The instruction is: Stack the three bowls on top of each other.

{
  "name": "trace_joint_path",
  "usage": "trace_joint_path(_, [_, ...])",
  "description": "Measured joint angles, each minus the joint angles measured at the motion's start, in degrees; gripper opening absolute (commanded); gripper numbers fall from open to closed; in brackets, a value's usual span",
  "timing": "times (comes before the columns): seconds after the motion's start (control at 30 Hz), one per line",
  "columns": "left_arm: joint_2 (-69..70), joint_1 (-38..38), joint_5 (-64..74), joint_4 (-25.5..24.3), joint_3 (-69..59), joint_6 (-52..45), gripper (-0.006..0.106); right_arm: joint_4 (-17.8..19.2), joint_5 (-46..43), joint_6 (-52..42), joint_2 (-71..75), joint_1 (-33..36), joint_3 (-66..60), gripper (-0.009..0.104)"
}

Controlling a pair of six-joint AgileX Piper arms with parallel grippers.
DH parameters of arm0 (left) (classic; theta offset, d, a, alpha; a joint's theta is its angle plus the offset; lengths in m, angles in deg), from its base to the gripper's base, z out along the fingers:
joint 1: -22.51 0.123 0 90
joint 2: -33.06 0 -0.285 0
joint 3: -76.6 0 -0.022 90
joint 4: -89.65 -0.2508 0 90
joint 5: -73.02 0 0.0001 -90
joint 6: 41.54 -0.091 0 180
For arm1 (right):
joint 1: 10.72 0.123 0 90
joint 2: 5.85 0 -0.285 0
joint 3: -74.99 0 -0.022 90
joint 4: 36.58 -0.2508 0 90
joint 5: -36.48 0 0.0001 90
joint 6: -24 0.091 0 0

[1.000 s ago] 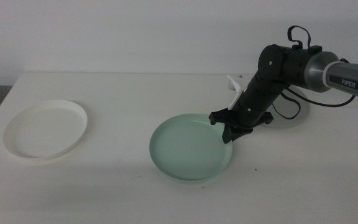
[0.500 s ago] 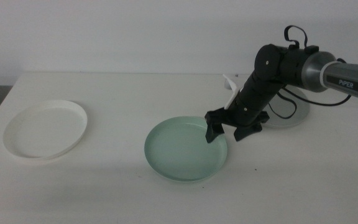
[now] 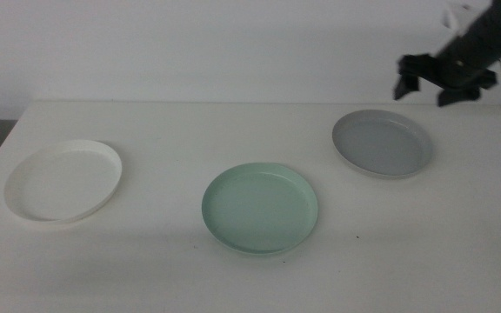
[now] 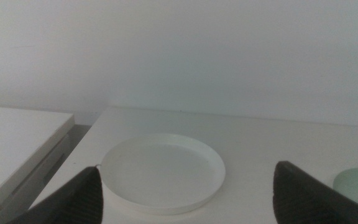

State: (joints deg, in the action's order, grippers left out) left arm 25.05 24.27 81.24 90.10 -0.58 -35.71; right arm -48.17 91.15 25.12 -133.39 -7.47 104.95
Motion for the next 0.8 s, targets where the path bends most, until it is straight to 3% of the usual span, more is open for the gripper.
trace_joint_path(0.27, [0.00,0.00,0.00,0.00,0.00,0.00,0.094,0.96,-5.34,0.52,-9.54,-4.79,0.00,0.066])
trace_joint_path(0.5, [0.00,0.00,0.00,0.00,0.00,0.00,0.094,0.85,-9.86,0.52,-13.95,-4.88,0.00,0.054])
trace_joint_path(0.57, [0.00,0.00,0.00,0.00,0.00,0.00,0.094,0.85,-10.20,0.52,-14.69,-4.88,0.00,0.044])
trace_joint_path(0.77, [0.00,0.00,0.00,0.00,0.00,0.00,0.094,0.85,-11.28,0.52,-15.34,-4.88,0.14,-0.003])
trace_joint_path(0.8, [0.00,0.00,0.00,0.00,0.00,0.00,0.094,0.85,-11.28,0.52,-15.54,-4.88,0.17,-0.002])
